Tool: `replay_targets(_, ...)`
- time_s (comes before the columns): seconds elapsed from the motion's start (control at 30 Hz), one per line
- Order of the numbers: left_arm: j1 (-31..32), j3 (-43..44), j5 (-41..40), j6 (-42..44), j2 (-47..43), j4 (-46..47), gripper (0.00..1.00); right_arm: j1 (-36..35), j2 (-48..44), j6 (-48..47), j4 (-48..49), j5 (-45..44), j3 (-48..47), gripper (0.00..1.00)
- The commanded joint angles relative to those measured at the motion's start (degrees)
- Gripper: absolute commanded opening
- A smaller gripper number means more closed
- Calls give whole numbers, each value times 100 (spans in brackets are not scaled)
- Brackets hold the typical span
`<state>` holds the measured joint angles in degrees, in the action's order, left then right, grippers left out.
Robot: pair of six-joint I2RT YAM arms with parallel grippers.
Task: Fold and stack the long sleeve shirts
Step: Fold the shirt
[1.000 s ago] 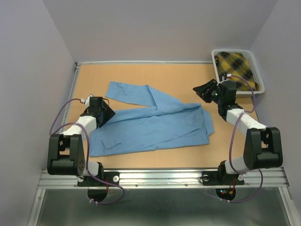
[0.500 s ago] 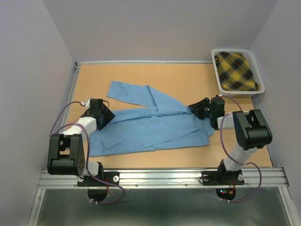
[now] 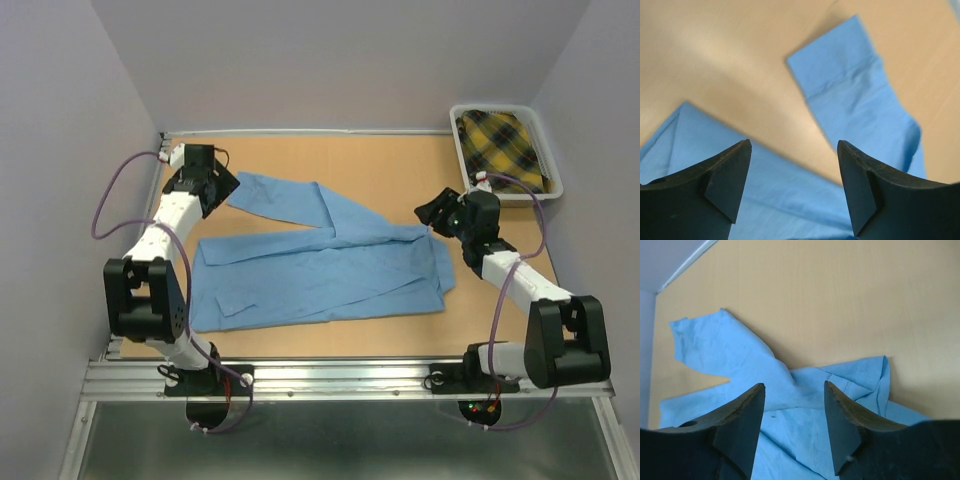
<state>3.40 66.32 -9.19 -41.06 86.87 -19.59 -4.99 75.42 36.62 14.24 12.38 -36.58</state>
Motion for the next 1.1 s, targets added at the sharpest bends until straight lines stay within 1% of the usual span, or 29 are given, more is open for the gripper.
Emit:
replay_targets(0.0, 178, 1196, -452, -227, 917, -1044, 83, -107, -431, -1208, -1044, -306, -411, 59)
replay_targets(0.03, 205, 1668, -496, -297, 1111, -1142, 83, -124, -579, -1288, -1124, -298, -403, 62)
replay_targets(0.07, 240, 1891, -513, -367, 1478, -1247, 84, -133, -650, -1359, -1177, -298, -377, 62)
replay_targets(0.1, 292, 2293, -540, -464, 1795, -1362, 84, -151, -782, -1481, -1247, -280, -324, 63)
replay_targets(0.2, 372, 2849, -724, -640, 2228, -1634, 85, -195, -949, -1675, -1380, -236, -262, 64)
replay_targets(0.23, 416, 3225, -759, -762, 2377, -1740, 85, -212, -993, -1711, -1389, -201, -219, 65)
replay_targets(0.3, 433, 3605, -760, -868, 2816, -1985, 85, -239, -1082, -1746, -1406, -105, -201, 66)
replay_targets(0.33, 451, 3955, -768, -999, 3079, -2170, 86, -265, -1134, -1755, -1406, -96, -183, 66)
replay_targets(0.4, 460, 4230, -768, -1123, 3291, -2276, 86, -300, -1178, -1764, -1406, -87, -166, 67)
replay_targets(0.43, 460, 4466, -742, -1298, 3501, -2338, 86, -318, -1196, -1764, -1406, -96, -157, 69)
replay_targets(0.47, 460, 4590, -716, -1369, 3616, -2373, 86, -327, -1213, -1781, -1406, -96, -148, 71)
replay_targets(0.53, 460, 4897, -637, -1492, 3801, -2470, 86, -344, -1222, -1808, -1406, -96, -130, 72)
replay_targets(0.6, 460, 5056, -593, -1686, 4074, -2531, 86, -362, -1214, -1816, -1415, -78, -104, 72)
replay_targets(0.73, 469, 5688, -645, -1862, 4557, -2707, 86, -388, -1231, -1834, -1415, -25, -69, 72)
replay_targets(1.0, 469, 5866, -628, -2064, 4953, -2594, 83, -406, -1214, -1878, -1406, 27, -16, 72)
replay_targets(1.07, 469, 5831, -593, -2090, 5015, -2576, 80, -423, -1222, -1887, -1406, 45, 1, 72)
